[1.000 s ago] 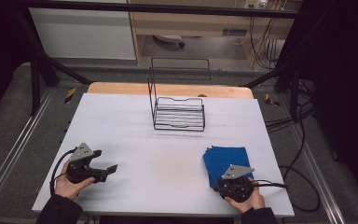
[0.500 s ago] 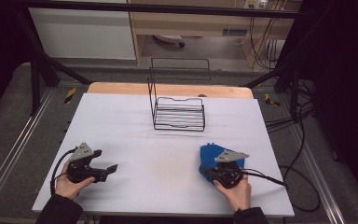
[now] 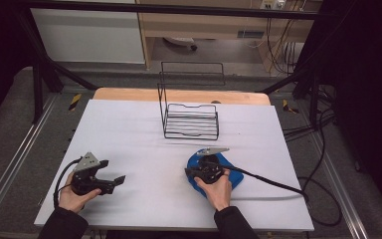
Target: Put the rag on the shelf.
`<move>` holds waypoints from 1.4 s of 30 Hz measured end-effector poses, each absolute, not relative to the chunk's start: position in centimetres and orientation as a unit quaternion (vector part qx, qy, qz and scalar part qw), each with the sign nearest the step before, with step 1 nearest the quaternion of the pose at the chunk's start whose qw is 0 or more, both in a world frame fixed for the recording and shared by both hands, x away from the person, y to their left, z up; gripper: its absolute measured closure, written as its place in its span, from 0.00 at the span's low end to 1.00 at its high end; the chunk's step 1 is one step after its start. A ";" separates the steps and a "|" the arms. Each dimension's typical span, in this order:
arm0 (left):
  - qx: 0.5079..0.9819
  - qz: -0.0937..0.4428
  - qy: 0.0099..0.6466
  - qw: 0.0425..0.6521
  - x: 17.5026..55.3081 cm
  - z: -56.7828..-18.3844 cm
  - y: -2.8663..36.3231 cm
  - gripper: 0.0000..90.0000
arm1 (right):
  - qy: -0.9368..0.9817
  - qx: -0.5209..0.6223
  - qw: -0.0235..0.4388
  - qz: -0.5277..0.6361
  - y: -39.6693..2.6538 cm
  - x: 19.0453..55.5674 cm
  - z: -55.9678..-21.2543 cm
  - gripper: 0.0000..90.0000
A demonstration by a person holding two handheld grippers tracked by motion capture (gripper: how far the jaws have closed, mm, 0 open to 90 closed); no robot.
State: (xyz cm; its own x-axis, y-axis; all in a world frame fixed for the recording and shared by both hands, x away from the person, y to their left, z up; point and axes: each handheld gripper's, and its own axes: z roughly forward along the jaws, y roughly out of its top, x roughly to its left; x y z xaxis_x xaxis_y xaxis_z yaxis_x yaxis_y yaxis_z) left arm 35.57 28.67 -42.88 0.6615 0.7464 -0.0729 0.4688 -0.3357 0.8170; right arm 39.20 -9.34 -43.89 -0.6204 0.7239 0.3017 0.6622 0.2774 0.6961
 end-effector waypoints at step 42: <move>0.801 0.156 0.380 0.435 35.5 -43.0 28.4 0.10 | 0.838 0.348 0.030 0.420 -11.7 31.9 -43.1 0.62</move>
State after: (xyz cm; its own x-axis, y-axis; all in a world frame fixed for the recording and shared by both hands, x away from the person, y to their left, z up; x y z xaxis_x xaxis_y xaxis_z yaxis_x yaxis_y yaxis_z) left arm 35.48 28.43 -42.95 0.6619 0.7453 -0.0799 0.4734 -0.3331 0.8154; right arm 31.94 -11.72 -43.06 -0.7566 0.6074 0.2421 0.5572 0.4051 0.7249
